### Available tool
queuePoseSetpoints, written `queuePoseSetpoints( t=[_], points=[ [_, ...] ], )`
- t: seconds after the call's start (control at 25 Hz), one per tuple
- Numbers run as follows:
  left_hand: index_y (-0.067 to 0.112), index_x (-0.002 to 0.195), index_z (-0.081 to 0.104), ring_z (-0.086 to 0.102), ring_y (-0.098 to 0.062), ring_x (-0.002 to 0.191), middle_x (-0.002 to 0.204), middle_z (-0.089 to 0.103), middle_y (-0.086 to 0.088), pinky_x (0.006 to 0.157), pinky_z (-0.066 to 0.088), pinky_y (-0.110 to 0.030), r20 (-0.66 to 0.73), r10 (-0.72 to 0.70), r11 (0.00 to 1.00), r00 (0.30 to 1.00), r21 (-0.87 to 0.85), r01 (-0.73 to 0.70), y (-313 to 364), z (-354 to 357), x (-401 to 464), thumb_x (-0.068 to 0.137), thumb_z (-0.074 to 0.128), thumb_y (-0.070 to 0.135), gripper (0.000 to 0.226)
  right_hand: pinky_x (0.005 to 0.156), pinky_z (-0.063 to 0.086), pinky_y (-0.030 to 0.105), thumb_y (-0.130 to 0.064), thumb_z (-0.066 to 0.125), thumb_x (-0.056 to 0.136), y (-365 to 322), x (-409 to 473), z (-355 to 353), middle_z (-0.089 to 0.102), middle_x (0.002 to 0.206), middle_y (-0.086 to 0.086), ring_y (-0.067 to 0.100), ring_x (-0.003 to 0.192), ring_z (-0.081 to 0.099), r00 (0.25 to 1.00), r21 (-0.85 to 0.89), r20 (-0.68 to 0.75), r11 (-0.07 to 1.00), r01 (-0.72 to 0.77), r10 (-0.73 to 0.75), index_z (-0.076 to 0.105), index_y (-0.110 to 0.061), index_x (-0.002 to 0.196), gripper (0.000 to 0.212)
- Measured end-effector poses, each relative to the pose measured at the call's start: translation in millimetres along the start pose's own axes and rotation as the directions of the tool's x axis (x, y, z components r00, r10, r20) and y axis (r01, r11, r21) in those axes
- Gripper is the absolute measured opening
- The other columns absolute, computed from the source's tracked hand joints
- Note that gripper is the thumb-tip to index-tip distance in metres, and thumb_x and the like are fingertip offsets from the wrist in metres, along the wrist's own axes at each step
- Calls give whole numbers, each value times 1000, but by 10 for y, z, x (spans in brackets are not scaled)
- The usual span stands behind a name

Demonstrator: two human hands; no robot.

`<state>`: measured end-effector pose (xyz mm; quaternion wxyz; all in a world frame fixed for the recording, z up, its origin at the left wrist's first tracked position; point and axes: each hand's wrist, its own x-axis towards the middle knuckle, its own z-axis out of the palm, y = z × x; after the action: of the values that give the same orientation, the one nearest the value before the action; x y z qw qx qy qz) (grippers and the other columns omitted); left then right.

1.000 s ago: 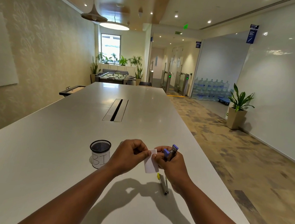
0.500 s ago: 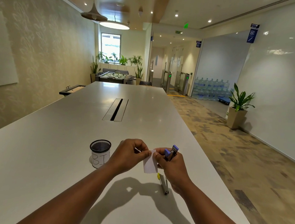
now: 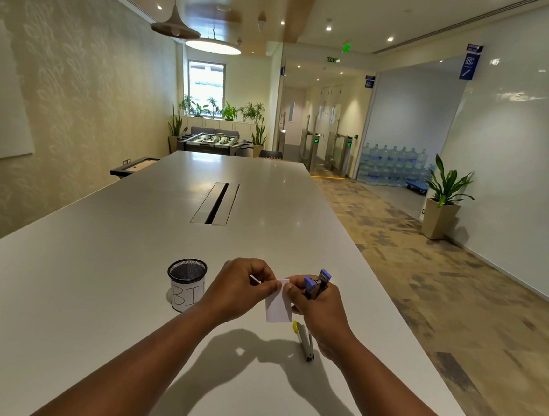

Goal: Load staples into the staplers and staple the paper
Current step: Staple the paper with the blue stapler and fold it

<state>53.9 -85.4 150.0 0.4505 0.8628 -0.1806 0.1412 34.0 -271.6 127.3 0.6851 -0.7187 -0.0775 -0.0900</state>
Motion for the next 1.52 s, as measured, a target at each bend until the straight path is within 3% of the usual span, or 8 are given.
queuePoseSetpoints(
  t=[0.24,0.4,0.56,0.72,0.88,1.04,1.32,1.52],
  points=[
    [33,70,71,68,-4,66,75,73,20,52,50,-14,-12,12,1000,1000,-3,-12,-7,29,-22,84,81,36,17,75,61,42,-11,69,94,18,-2,32,75,84,15,27,81,74,999,-3,-37,1000,14,-14,75,-10,85,11],
    [23,76,71,72,-24,73,77,75,-2,69,61,-41,18,-60,969,998,-239,62,-24,21,-54,84,82,20,14,68,61,30,-9,68,95,-2,-4,53,75,82,15,20,74,74,999,46,-25,999,22,-20,73,-6,84,12],
    [14,85,68,64,-23,70,68,67,-6,80,59,-57,21,-158,878,987,-455,150,-33,-1,-83,81,83,4,19,67,59,28,-9,67,95,-6,-10,61,74,80,11,18,73,71,1000,62,-25,998,7,-6,71,-5,86,11],
    [12,93,63,62,-23,69,60,61,-1,83,57,-60,12,-224,812,974,-551,193,-66,12,-80,84,78,0,21,62,52,24,-10,67,94,14,-42,45,73,76,4,13,69,65,1000,25,-21,1000,10,-10,71,-5,85,11],
    [16,105,69,57,-21,72,62,55,2,79,53,-48,-24,-247,777,969,-602,184,-30,122,-103,94,68,2,18,61,53,21,-10,68,93,-12,-30,71,71,73,0,11,68,65,999,14,-22,1000,24,-24,71,-7,83,11],
    [12,101,71,58,-19,76,76,63,-6,77,52,-38,20,-235,816,972,-540,208,-18,170,-154,99,66,20,10,58,51,20,-12,68,93,25,-14,58,66,65,-4,9,63,60,998,42,-55,999,22,-20,70,-10,78,16],
    [6,80,62,51,-18,63,71,62,-9,59,40,-34,-53,-206,972,977,-129,198,-57,301,-202,106,47,40,45,60,53,21,-15,70,92,136,-5,134,72,70,1,10,65,67,996,102,-83,994,-25,33,75,-17,75,18],
    [6,78,54,52,-18,66,69,56,-3,68,49,-39,72,-189,967,979,-161,198,-145,237,-192,102,57,28,33,57,52,21,-15,71,90,198,35,124,64,62,-5,8,58,60,983,134,-158,988,-72,94,74,-22,70,22]
  ],
)
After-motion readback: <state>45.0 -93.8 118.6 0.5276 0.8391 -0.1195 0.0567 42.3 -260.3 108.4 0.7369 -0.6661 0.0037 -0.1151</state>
